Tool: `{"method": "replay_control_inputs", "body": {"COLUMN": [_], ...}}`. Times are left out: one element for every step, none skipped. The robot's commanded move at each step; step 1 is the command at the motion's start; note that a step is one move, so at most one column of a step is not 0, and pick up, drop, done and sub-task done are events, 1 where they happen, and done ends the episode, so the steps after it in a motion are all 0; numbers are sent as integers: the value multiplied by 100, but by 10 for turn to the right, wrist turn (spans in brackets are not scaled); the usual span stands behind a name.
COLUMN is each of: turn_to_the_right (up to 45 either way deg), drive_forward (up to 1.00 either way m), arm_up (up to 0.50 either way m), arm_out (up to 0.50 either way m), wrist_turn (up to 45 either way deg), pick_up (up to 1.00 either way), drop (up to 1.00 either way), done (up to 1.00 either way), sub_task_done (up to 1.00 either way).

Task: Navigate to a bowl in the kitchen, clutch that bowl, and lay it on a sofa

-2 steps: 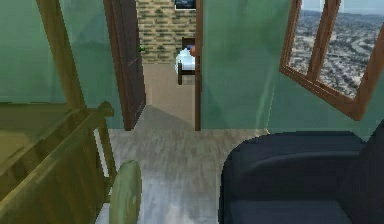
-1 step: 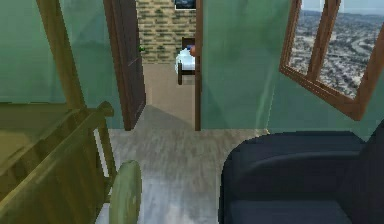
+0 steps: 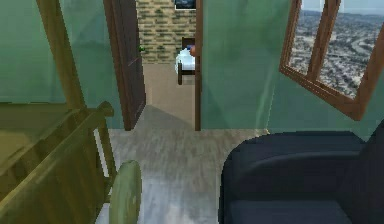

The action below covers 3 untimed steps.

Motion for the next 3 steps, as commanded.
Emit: {"method": "replay_control_inputs", "body": {"turn_to_the_right": [0, 0, 0], "drive_forward": [0, 0, 0], "arm_up": [0, 0, 0], "arm_out": [0, -10, 0], "wrist_turn": [0, 0, 0], "pick_up": [0, 0, 0], "drop": [100, 0, 0], "done": [0, 0, 100], "sub_task_done": [0, 0, 0]}}
